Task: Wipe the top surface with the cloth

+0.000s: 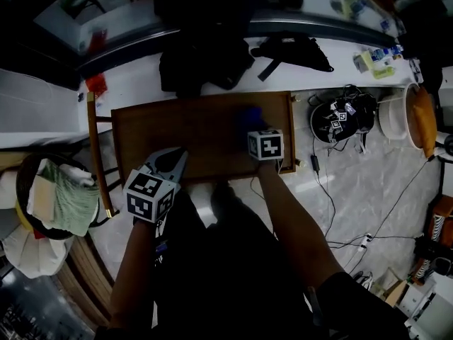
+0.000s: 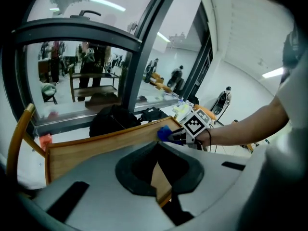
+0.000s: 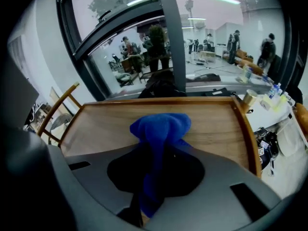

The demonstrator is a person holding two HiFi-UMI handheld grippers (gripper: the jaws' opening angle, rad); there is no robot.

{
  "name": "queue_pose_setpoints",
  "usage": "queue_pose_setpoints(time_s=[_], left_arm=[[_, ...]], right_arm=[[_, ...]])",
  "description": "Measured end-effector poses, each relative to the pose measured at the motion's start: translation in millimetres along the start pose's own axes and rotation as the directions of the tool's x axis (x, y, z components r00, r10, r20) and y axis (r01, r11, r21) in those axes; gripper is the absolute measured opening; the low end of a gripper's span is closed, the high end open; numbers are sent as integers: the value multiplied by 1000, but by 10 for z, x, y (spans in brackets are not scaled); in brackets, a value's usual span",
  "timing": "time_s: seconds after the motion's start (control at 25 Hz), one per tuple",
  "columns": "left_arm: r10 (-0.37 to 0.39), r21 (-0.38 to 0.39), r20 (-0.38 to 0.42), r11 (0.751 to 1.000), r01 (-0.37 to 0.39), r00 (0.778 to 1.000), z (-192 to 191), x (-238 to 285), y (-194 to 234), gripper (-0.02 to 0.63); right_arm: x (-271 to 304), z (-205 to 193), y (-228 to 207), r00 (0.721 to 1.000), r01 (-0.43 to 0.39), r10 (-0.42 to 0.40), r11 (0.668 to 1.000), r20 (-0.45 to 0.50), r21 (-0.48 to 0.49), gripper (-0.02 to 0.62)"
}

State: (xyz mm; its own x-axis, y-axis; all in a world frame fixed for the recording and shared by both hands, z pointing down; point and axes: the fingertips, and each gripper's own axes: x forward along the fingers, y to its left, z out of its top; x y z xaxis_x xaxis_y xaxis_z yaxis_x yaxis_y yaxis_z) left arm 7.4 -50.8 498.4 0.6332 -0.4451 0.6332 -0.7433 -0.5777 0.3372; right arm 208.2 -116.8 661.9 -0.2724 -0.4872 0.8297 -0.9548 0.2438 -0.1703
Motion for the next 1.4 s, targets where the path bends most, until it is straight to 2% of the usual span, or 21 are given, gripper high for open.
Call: queue_pose_setpoints(time_s=[0.16,0.32,0.56,0.72,0.84,0.92,1.0,1.08,1.2,1.4], left_arm=[[-25,16,-4,1000,25,1000,49,153,-197,11],[-42,28,5,999,42,999,105,227,-331,11],[-33,25,19,999,33,999,108,95,-284,11],[2,19,40,1000,-3,999,119,-222,-49,11],[44,6,61,999,-45,997,87,-589,249,11],[77,-10,63,997,-77,995,2,-861,490,11],[105,-34,68,994,-103,992,-86,-1124,739,11],[132,-53,71,990,-128,989,-182,-1415,1003,11],[172,-67,71,984,-167,983,-329,-1817,1316,11],[193,-89,53,978,-188,980,-605,-2159,1687,11]], right_arm=[[-179,-48,-473,998,66,-66,996,7,53,69],[-352,-77,-802,990,144,-144,987,-4,67,69],[-486,-171,-1032,973,232,-229,965,-37,122,69],[-541,-90,-920,967,252,-254,956,-7,150,69],[-465,100,-284,985,144,-155,980,75,136,69],[-342,240,430,992,19,-33,993,119,113,69],[-189,362,1202,986,-104,90,990,140,94,69],[15,412,2027,968,-220,210,973,139,65,69],[315,332,3204,925,-370,371,929,88,-19,69],[688,268,4278,890,-455,456,889,21,-44,69]])
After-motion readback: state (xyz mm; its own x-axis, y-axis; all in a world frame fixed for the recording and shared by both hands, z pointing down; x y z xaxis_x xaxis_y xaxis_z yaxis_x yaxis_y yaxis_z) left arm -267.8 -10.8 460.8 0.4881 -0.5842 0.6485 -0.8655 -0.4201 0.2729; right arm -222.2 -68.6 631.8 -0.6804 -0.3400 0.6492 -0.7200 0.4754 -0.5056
